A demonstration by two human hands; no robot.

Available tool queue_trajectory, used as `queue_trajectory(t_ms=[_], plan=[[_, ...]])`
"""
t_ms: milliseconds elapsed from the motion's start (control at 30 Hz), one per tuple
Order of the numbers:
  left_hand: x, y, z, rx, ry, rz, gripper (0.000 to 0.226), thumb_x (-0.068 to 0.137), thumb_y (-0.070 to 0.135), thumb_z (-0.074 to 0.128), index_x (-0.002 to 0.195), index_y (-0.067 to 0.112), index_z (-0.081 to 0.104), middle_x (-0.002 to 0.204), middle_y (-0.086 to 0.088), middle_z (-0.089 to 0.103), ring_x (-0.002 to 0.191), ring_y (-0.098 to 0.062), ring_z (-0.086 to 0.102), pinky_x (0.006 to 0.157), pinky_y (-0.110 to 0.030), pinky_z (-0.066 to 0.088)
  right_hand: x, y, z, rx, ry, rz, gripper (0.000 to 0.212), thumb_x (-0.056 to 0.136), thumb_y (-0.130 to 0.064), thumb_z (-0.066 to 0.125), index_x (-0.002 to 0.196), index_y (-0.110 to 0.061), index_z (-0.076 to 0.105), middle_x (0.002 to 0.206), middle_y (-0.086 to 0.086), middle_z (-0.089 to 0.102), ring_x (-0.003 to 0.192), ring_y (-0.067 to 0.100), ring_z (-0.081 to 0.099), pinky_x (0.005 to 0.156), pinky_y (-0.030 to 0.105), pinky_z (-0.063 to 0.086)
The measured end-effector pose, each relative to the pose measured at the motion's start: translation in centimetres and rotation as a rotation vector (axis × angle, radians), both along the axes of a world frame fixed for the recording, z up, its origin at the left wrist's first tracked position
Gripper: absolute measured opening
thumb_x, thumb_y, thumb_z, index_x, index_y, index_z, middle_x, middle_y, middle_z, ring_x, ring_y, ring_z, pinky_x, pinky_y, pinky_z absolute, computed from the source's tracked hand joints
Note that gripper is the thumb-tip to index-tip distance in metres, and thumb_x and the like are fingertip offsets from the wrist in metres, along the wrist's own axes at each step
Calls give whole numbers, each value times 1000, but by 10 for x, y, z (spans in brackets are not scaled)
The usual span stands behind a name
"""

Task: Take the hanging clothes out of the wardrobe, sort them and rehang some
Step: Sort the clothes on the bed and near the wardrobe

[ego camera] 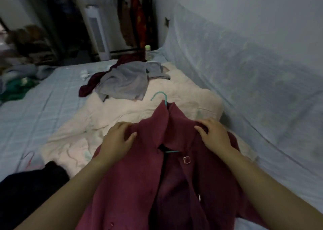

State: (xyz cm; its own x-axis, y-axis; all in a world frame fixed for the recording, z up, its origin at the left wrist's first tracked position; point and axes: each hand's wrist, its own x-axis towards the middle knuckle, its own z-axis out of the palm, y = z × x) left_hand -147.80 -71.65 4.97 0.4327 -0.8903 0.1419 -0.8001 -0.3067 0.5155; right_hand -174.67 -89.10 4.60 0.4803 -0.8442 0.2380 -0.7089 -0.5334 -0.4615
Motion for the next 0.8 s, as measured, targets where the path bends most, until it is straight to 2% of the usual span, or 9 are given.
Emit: queue_trajectory(t_ms=[100, 200, 333, 433, 500, 567, 667, 733, 800], plan=[[-20, 7, -14, 84, 7, 113, 67, 74, 62, 34, 120, 20, 59, 120, -3, 61, 111, -23, 56, 94, -37, 46, 8, -9, -5, 20, 30, 144, 31, 88, -32, 59, 113, -15, 66, 103, 9, 61, 97, 28, 58, 85, 36, 44], [-48, 20, -21, 144, 16, 193, 68, 76, 64, 30, 122, 21, 57, 121, 0, 61, 113, -21, 56, 94, -42, 46, 17, 9, -2, 37, 34, 305, 38, 90, -35, 56, 123, -17, 59, 118, 7, 58, 109, 24, 53, 95, 37, 42], [-85, 66, -27, 188, 67, 319, 64, 83, 67, 27, 121, 26, 57, 120, 5, 61, 109, -17, 57, 94, -44, 45, 36, 67, -12, 87, 101, 522, 55, 88, -51, 34, 126, -18, 56, 125, 8, 56, 116, 26, 52, 100, 40, 42], [-114, 121, -33, 202, 106, 415, 63, 87, 68, 21, 116, 28, 60, 115, 8, 63, 104, -13, 59, 93, -44, 46, 48, 119, -28, 187, 229, 678, 72, 84, -61, 14, 137, -23, 43, 143, 4, 41, 134, 24, 34, 113, 38, 22], [-131, 163, -37, 219, 105, 504, 56, 89, 65, 25, 114, 30, 61, 113, 10, 64, 102, -12, 61, 91, -45, 47, 52, 152, -36, 245, 291, 763, 78, 81, -64, 4, 142, -25, 35, 150, 2, 30, 140, 20, 21, 116, 36, 11], [-143, 205, -41, 240, 98, 608, 47, 89, 60, 33, 111, 31, 63, 110, 12, 65, 98, -13, 63, 87, -46, 49, 59, 182, -41, 285, 343, 834, 78, 81, -63, 7, 140, -23, 38, 149, 4, 33, 139, 23, 24, 116, 38, 18], [-155, 267, -48, 295, 120, 760, 43, 86, 55, 38, 113, 30, 61, 111, 8, 65, 101, -17, 63, 84, -53, 50, 73, 230, -48, 231, 429, 981, 64, 86, -55, 26, 125, -15, 56, 131, 12, 55, 120, 32, 51, 100, 47, 42], [-159, 310, -49, 313, 148, 861, 52, 86, 61, 32, 116, 29, 60, 115, 6, 64, 105, -19, 61, 89, -53, 47, 87, 269, -48, 191, 474, 1095, 59, 86, -52, 30, 119, -13, 60, 122, 11, 61, 110, 31, 58, 92, 45, 49], [-162, 356, -49, 305, 178, 961, 68, 84, 72, 17, 123, 30, 56, 122, 7, 60, 113, -18, 57, 98, -50, 41, 108, 318, -42, 154, 496, 1205, 58, 87, -52, 31, 117, -12, 61, 118, 10, 62, 105, 29, 60, 88, 42, 51]])
